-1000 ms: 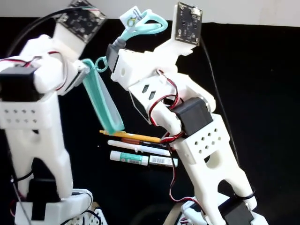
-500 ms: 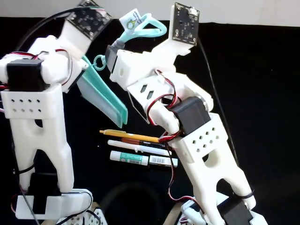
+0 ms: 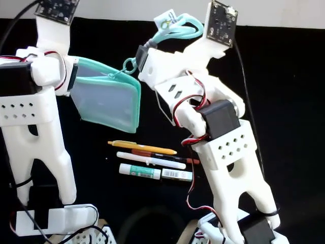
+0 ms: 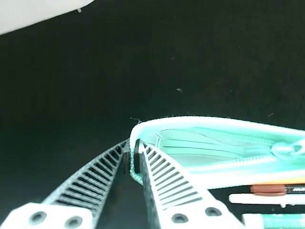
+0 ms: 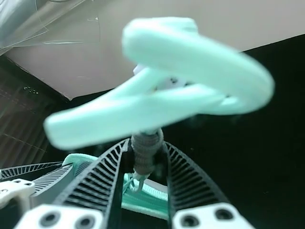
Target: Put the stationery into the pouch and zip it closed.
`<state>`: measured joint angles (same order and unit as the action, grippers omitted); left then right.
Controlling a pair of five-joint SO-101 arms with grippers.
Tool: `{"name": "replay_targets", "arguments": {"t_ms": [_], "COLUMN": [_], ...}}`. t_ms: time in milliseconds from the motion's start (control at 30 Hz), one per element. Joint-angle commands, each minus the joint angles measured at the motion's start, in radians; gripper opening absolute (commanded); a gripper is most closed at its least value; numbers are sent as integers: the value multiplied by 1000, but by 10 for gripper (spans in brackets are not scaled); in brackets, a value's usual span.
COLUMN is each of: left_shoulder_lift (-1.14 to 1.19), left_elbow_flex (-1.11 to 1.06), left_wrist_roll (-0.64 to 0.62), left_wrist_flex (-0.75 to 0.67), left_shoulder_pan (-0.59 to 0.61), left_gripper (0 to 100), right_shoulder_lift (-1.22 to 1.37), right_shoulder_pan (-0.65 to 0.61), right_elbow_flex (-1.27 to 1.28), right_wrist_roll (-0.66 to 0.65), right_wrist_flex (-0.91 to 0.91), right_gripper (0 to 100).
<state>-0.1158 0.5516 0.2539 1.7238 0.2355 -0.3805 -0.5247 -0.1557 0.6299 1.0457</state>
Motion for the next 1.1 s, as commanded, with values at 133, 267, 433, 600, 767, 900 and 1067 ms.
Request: {"name": "replay_targets", "arguments": {"t_ms": [133, 267, 433, 600, 767, 900, 1067], "left_shoulder_lift": [-4, -4, -4, -2, -2, -2, -2], "left_elbow_flex": [1, -4, -4, -5, -5, -1, 2], "left_wrist_roll": [-61, -61, -61, -61, -61, -63, -83], "left_wrist_flex": [2, 2, 2, 2, 2, 2, 0], "left_shoulder_pan": [21, 21, 21, 21, 19, 19, 19], "left_gripper": [7, 7, 7, 7, 7, 7, 7], "right_shoulder_lift": [-18, -18, -18, -18, -18, -19, -18], "right_shoulder_pan": [35, 54, 116, 119, 116, 68, 2], "right_elbow_flex": [-10, -8, -8, -8, -18, -21, -19], "right_wrist_roll": [-9, -9, -8, -8, -15, -23, -354], "right_wrist_flex": [5, 5, 28, 67, 62, 70, 259], "right_gripper": [6, 6, 6, 6, 9, 54, 269]}}
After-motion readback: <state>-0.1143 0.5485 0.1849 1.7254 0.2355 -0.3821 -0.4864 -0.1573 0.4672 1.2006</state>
